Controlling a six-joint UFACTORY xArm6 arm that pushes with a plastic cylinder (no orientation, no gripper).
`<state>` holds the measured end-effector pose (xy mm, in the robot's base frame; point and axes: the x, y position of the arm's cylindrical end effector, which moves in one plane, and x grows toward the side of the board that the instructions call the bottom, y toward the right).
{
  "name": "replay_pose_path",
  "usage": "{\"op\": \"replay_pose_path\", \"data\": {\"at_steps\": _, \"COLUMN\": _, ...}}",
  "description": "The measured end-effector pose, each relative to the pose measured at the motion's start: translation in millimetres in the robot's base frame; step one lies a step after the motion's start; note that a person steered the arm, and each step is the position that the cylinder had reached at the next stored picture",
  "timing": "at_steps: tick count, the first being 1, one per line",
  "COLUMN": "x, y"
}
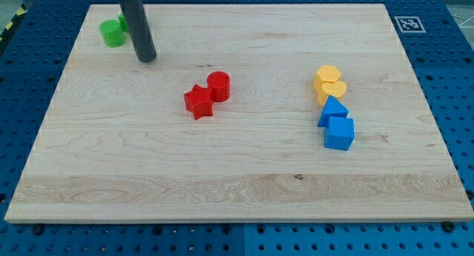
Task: Nudge the red star and the red circle slightly up
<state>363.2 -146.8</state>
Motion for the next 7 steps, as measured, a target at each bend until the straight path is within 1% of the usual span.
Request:
{"op": "replay_pose_path", "data": {"at_steps": 1, "x": 16, "y": 12}}
{"op": "replay_pose_path", "data": {"at_steps": 2, "x": 19, "y": 10}}
{"op": "replay_pose_path", "data": {"at_steps": 3, "x": 45, "y": -3}}
{"op": "replay_pose_path", "data": {"at_steps": 4, "x": 45, "y": -3}}
{"op": "replay_pose_path", "data": {"at_steps": 6, "x": 113, "y": -3}}
{"op": "replay_pose_path", "data": {"at_steps": 7, "x": 130, "y": 18}}
